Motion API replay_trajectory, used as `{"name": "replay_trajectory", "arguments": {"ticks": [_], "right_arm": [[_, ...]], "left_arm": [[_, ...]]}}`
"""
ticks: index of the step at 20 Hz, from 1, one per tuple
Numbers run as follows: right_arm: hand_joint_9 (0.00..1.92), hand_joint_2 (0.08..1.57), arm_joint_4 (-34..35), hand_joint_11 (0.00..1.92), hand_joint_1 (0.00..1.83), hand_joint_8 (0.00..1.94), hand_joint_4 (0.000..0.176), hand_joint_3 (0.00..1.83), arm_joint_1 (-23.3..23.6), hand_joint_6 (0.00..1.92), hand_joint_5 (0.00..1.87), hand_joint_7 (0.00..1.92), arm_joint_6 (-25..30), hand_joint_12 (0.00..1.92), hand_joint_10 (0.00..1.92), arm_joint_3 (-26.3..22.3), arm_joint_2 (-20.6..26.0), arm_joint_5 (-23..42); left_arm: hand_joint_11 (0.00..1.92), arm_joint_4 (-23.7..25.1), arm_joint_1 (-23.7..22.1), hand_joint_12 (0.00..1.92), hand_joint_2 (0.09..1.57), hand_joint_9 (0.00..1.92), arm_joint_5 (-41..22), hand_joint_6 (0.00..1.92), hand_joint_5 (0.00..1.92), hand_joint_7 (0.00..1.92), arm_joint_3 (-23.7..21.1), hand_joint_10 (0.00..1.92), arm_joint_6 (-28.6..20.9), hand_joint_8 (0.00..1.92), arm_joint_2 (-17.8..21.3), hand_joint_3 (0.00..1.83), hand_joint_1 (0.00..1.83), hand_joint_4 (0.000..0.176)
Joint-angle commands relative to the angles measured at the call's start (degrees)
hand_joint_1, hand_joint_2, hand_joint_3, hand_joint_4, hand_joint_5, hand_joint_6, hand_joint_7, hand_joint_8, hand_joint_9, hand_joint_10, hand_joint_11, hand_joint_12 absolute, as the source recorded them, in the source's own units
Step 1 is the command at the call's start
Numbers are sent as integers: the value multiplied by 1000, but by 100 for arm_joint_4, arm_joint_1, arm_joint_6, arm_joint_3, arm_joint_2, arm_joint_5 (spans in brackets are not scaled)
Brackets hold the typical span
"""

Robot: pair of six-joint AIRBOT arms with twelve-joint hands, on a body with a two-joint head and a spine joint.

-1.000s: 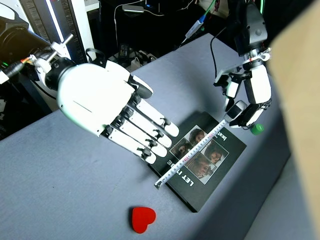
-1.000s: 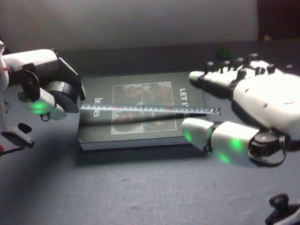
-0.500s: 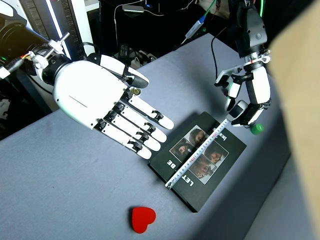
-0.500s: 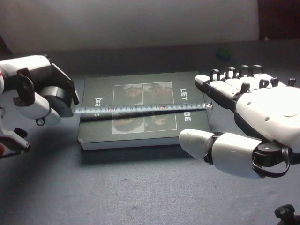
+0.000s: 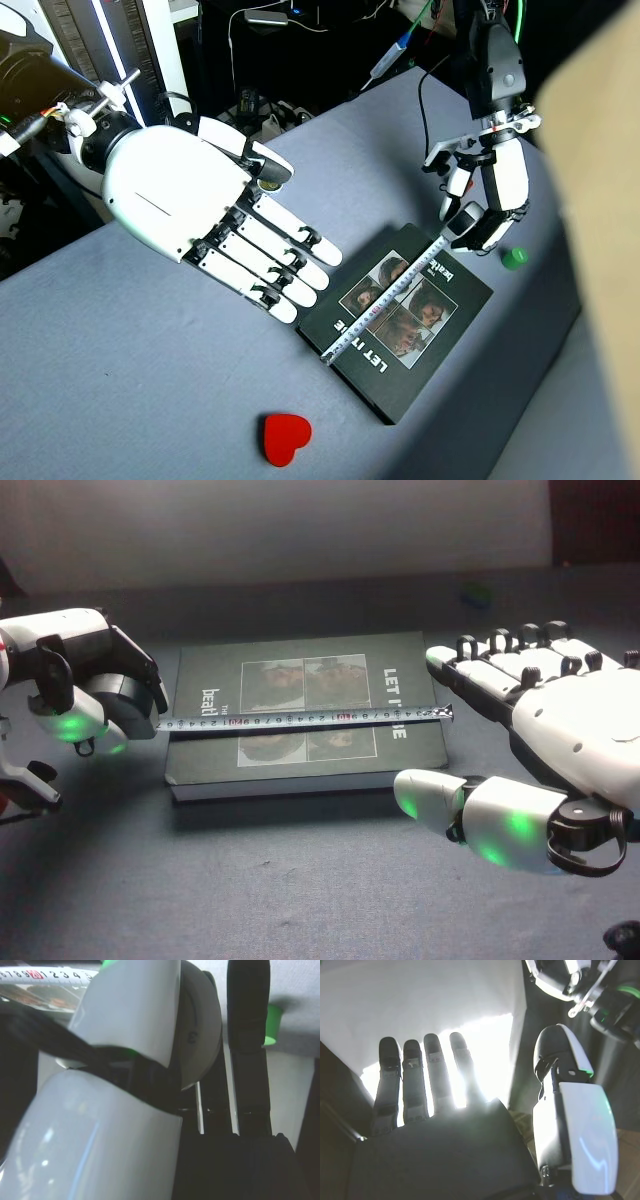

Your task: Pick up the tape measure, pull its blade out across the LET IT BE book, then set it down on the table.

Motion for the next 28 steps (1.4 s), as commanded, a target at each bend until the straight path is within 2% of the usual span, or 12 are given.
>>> {"name": "replay_trajectory", "arguments": {"ticks": [1,14,17,21,24,28], "right_arm": [[60,1141,-492,0,0,1,31,0,17,1,85,77,22,505,1,-35,22,-342],[63,1141,-421,0,0,3,28,0,-90,1,81,82,-320,452,2,-59,57,-505],[68,1140,-425,0,0,2,28,0,-101,2,86,84,-352,538,2,-77,57,-508],[73,1140,-480,0,0,1,26,0,-125,2,88,85,-358,540,4,-89,56,-510],[82,1140,-488,0,0,7,23,0,-126,6,98,100,-358,542,6,-89,56,-513],[92,1139,-520,0,0,6,21,0,-144,1,102,118,-354,563,5,-89,56,-528]], "left_arm": [[1066,56,-36,881,1105,1015,-190,840,976,912,26,1170,-38,1005,11,0,1380,0],[1070,56,-6,872,1105,1016,-166,851,975,910,29,1160,-68,1006,17,0,1380,0],[1074,56,2,872,1105,1013,-160,852,978,905,22,1163,-80,1009,23,0,1379,0],[1065,56,-39,867,1105,1012,-100,858,981,904,-36,1164,-93,1005,74,0,1379,0],[1059,57,-171,866,1105,1014,-47,865,973,910,-166,1161,-89,1000,186,0,1379,0],[1082,56,-436,878,1108,1010,-100,883,967,899,-552,1169,-75,1007,457,0,1378,0]]}}
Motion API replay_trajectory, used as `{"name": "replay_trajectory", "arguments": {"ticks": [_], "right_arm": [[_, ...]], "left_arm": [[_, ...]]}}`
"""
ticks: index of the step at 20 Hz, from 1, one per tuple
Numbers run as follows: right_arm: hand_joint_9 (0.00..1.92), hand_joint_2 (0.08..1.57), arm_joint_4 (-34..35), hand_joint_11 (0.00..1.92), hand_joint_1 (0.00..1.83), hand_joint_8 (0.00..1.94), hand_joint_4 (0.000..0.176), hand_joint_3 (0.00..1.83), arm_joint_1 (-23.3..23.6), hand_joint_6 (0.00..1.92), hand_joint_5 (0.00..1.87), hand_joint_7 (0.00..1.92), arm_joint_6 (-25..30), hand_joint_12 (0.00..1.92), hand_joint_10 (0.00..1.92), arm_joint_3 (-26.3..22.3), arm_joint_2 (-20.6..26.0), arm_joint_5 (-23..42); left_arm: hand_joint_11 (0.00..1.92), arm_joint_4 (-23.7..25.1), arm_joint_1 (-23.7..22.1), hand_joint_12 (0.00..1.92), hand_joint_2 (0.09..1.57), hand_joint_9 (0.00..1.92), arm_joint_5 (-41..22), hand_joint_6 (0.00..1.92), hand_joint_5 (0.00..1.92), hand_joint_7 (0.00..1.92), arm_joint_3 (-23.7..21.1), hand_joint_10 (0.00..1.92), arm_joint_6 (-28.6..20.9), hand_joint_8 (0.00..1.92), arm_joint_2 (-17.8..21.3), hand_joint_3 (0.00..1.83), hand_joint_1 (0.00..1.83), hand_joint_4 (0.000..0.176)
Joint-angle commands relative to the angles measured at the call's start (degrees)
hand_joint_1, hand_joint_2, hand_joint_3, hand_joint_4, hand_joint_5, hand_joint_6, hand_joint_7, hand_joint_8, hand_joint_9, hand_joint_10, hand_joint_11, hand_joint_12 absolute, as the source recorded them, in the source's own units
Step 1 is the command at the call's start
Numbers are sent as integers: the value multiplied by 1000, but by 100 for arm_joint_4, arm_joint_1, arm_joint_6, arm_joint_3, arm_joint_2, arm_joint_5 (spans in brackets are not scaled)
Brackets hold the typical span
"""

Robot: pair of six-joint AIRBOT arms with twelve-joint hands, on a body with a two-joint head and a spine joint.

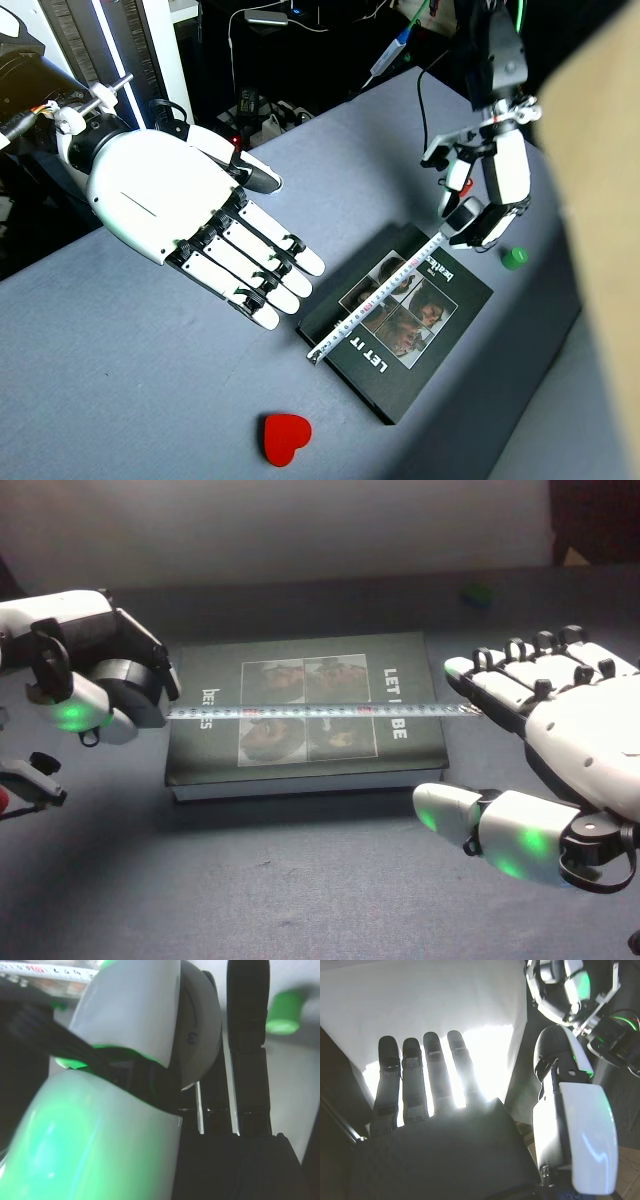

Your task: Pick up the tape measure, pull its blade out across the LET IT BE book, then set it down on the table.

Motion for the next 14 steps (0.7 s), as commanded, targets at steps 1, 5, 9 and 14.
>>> {"name": "replay_trajectory", "arguments": {"ticks": [1,5,9,14], "right_arm": [[92,1139,-504,0,0,5,21,0,34,0,96,117,51,561,4,-36,21,-336],[91,1139,-622,0,0,1,21,0,19,0,86,111,110,532,2,-36,16,-362],[52,1138,-688,0,0,2,22,0,6,1,79,84,146,417,4,-36,12,-369],[83,1139,-687,0,0,5,21,0,-14,4,95,111,140,475,6,-36,13,-358]], "left_arm": [[1083,25,-120,878,1108,1010,-229,882,969,899,-59,1169,-42,1007,87,0,1378,0],[1065,-76,-125,869,1107,1011,-300,864,965,908,-618,1169,-54,1011,527,0,1379,0],[1079,-75,8,867,1106,1010,-324,832,986,902,-1255,1169,-42,1016,1064,0,1379,0],[1076,-23,281,864,1104,1010,-317,822,994,904,-1711,1169,-39,1014,1367,0,1379,0]]}}
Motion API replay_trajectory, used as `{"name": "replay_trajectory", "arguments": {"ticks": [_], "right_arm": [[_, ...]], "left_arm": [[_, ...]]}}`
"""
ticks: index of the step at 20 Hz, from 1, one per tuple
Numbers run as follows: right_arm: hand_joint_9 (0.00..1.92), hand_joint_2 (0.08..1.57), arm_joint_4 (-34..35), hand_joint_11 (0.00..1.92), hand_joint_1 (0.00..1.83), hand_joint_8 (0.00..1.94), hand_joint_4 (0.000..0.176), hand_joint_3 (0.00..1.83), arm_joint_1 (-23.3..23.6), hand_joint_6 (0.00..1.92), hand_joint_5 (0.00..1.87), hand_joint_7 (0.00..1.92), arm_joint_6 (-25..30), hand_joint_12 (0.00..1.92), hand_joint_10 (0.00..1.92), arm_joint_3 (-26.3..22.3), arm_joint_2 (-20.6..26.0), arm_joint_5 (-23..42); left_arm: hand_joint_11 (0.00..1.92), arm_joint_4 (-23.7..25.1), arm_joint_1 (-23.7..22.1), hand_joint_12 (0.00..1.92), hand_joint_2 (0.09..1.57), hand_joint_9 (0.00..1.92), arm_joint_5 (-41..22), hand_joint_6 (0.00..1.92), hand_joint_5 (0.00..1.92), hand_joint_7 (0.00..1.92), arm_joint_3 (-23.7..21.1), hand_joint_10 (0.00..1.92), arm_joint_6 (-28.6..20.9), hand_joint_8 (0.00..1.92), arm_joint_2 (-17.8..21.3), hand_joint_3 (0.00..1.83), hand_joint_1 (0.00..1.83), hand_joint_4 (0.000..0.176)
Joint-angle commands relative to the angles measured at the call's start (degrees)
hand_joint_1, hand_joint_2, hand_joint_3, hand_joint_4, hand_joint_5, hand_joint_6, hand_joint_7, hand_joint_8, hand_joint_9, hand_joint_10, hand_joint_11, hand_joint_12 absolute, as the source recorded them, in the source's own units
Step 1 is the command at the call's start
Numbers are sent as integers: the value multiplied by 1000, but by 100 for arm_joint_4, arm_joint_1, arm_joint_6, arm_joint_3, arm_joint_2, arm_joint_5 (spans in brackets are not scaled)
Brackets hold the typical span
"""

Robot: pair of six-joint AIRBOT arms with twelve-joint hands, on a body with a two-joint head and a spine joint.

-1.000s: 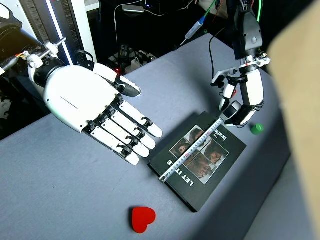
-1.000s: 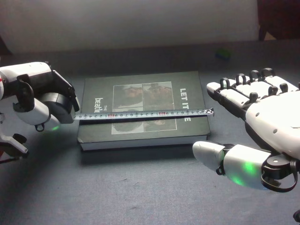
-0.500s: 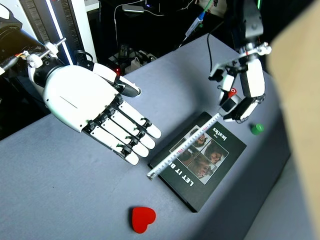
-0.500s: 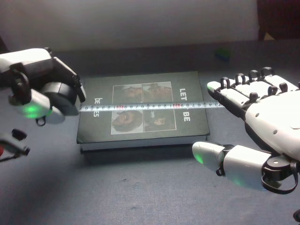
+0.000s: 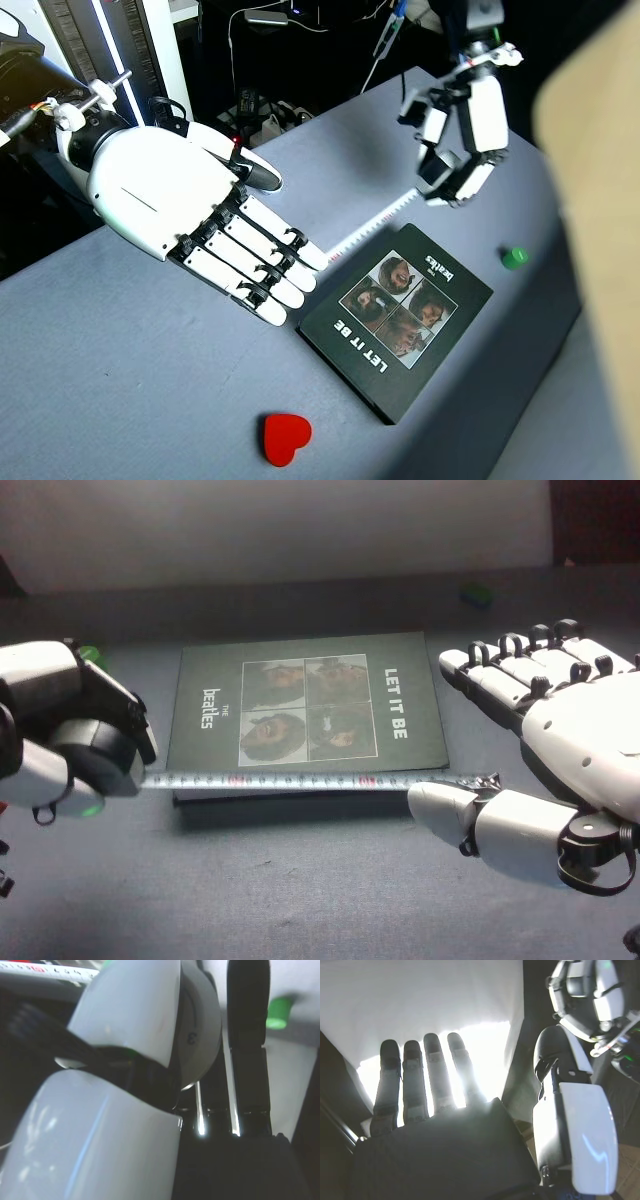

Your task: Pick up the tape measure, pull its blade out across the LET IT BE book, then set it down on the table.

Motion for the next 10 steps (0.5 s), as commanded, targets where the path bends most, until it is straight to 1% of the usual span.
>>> {"name": "replay_trajectory", "arguments": {"ticks": [1,8,9,10], "right_arm": [[90,1139,-477,0,0,4,20,0,27,4,101,119,22,493,6,-25,15,-346],[102,1139,-477,0,0,4,19,0,22,0,100,134,14,525,5,-25,15,-339],[101,1139,-477,0,0,2,19,0,22,0,100,133,14,503,3,-25,15,-339],[100,1139,-477,0,0,2,19,0,22,0,101,132,15,498,2,-25,15,-338]], "left_arm": [[1084,53,-13,867,1104,1012,-150,821,990,908,-4,1168,-48,1013,28,0,1380,0],[1074,77,431,858,1102,1016,-310,825,989,918,-123,1159,-67,1000,-106,0,1381,0],[1075,247,490,859,1101,1015,-350,824,992,917,-115,1159,-202,1000,-160,0,1381,0],[1080,706,584,861,1101,1014,-467,821,996,914,-108,1160,-719,1000,-221,0,1381,0]]}}
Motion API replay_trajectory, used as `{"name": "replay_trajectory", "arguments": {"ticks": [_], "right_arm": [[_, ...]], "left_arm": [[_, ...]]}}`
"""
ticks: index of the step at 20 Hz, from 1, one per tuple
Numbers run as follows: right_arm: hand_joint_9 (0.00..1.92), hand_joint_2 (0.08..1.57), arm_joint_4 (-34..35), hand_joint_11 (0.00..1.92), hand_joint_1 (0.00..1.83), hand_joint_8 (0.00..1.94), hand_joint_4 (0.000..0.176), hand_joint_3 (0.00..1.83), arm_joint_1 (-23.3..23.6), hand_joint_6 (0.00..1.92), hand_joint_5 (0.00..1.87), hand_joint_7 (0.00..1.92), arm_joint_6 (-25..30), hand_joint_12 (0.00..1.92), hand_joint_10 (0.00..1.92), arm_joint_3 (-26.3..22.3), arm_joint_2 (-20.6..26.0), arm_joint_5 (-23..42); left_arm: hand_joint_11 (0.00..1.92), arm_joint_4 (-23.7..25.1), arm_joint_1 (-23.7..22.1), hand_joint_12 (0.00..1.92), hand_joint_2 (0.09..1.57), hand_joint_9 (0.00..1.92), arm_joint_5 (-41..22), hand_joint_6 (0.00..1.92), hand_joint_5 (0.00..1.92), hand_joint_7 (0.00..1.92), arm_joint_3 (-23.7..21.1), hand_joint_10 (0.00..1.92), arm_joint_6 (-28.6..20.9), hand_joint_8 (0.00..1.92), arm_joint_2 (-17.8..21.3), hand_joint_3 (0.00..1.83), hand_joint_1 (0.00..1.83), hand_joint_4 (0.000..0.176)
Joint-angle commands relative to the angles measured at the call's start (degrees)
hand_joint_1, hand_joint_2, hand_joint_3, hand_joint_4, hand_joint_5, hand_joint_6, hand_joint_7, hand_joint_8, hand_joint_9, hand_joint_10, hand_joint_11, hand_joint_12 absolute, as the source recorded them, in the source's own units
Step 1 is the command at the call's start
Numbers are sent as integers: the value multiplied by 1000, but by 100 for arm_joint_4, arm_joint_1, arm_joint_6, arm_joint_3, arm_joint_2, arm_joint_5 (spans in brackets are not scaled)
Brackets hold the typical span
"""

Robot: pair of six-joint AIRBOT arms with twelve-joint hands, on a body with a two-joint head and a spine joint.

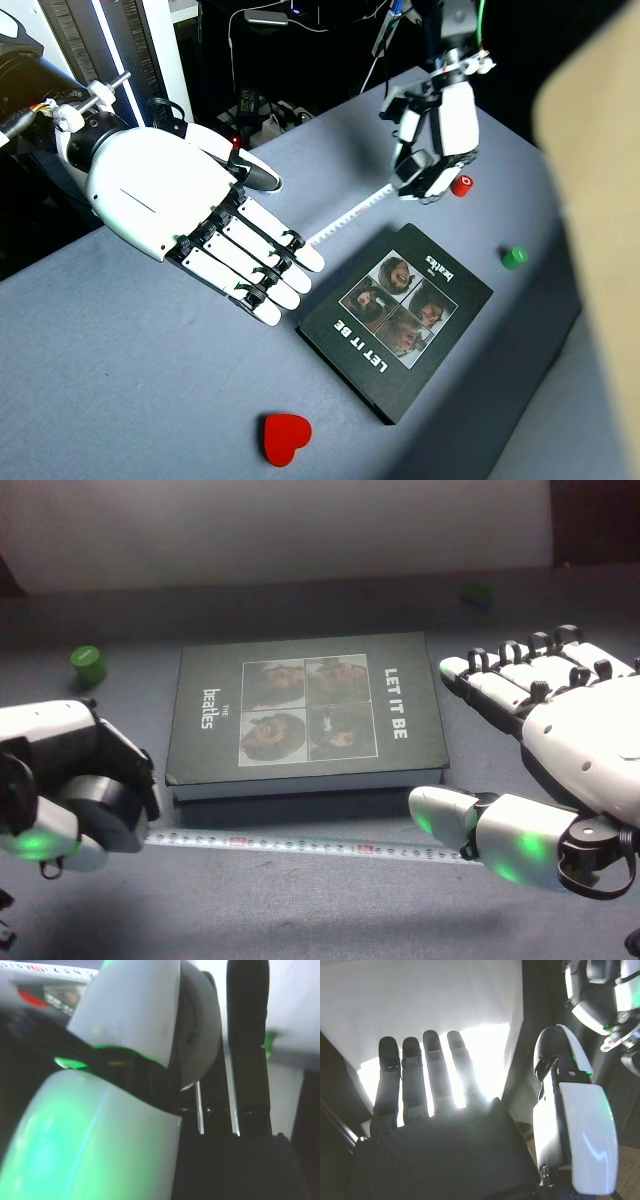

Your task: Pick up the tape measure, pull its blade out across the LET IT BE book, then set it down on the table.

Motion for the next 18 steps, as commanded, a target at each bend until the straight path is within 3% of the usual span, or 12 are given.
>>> {"name": "replay_trajectory", "arguments": {"ticks": [1,8,11,12,13,15,18], "right_arm": [[91,1139,-475,0,0,0,18,0,45,0,93,124,20,494,0,-25,15,-345],[93,1139,-475,0,0,1,17,0,41,1,95,122,27,522,2,-25,15,-314],[86,1139,-475,0,0,0,18,0,38,2,101,114,28,452,0,-24,15,-302],[86,1141,-475,0,0,0,17,1,34,2,102,114,28,446,1,-24,15,-287],[86,1141,-475,0,0,0,17,1,32,2,102,115,28,444,1,-24,15,-282],[85,1141,-474,0,0,0,17,1,31,1,101,115,28,443,0,-24,16,-276],[81,1141,-474,0,0,0,17,1,24,0,92,110,28,442,0,-24,16,-270]], "left_arm": [[1081,256,22,862,1101,1015,-309,821,994,916,29,1159,-262,1000,-39,0,1381,0],[1067,1011,498,850,1104,1019,-685,835,976,912,109,1163,-1264,1007,-289,0,1381,0],[1049,1111,616,863,1109,999,-804,860,981,896,135,1192,-1431,1000,-342,0,1378,0],[1018,1111,658,906,1117,968,-854,878,976,878,134,1237,-1465,1021,-355,0,1375,0],[924,1111,683,1353,1110,921,-916,833,964,865,133,1185,-1487,1015,-371,0,1466,0],[870,1111,757,1131,1139,894,-1096,951,931,855,130,1316,-1647,1081,-433,0,1372,0],[846,1111,854,1101,1143,879,-1298,974,913,858,92,1329,-1802,1096,-491,1,1367,0]]}}
